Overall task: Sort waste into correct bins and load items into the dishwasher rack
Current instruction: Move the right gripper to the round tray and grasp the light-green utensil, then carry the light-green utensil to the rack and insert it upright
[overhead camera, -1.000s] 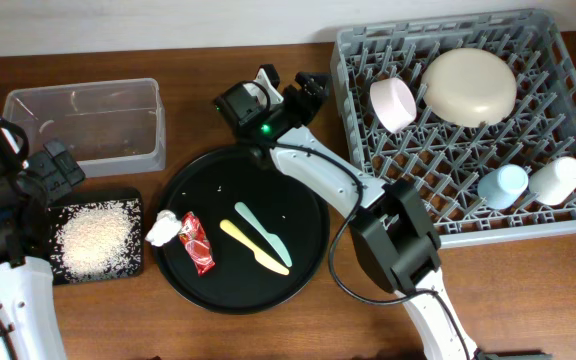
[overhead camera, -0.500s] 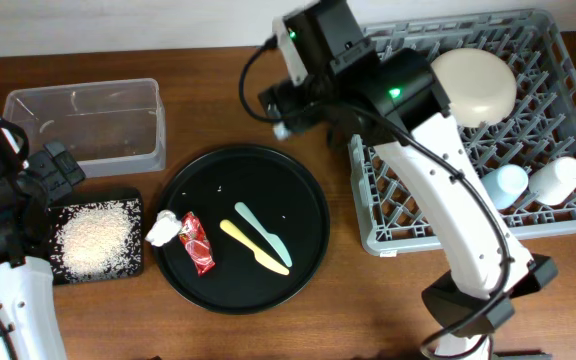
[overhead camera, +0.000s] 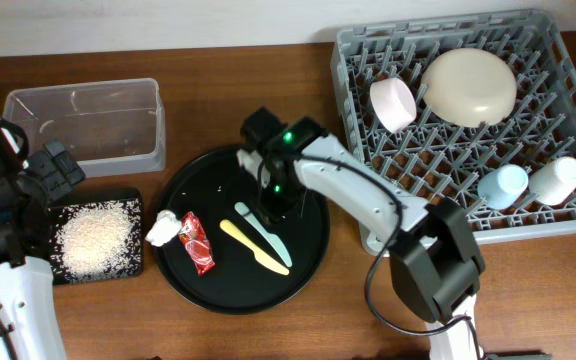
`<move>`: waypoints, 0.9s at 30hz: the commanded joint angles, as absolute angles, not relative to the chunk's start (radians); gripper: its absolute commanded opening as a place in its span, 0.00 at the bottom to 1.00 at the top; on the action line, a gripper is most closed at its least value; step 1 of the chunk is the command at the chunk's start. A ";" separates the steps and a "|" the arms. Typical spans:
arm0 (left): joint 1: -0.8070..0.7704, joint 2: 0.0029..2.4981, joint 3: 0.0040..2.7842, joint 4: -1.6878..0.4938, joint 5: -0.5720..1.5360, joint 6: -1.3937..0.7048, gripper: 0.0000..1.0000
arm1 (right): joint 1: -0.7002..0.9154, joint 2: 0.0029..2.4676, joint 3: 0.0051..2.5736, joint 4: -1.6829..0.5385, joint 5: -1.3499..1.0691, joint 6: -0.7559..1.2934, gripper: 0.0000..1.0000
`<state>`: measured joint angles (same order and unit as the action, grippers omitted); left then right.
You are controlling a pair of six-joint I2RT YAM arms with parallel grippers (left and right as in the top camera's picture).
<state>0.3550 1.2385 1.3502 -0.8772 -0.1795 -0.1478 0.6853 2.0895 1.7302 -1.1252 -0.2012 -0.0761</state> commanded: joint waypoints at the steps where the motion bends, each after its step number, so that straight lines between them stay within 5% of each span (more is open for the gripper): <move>1: 0.361 1.222 1.356 -0.877 -0.172 -0.157 0.99 | 0.719 2.086 1.661 -1.068 -0.228 -0.180 0.56; 27: 0.361 1.222 1.356 -0.877 -0.172 -0.157 1.00 | 0.790 2.167 1.647 -0.906 -0.119 -0.096 0.54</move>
<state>0.3550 1.2385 1.3502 -0.8768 -0.1795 -0.1478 0.7925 2.1651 1.6455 -0.9329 -0.1318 -0.1146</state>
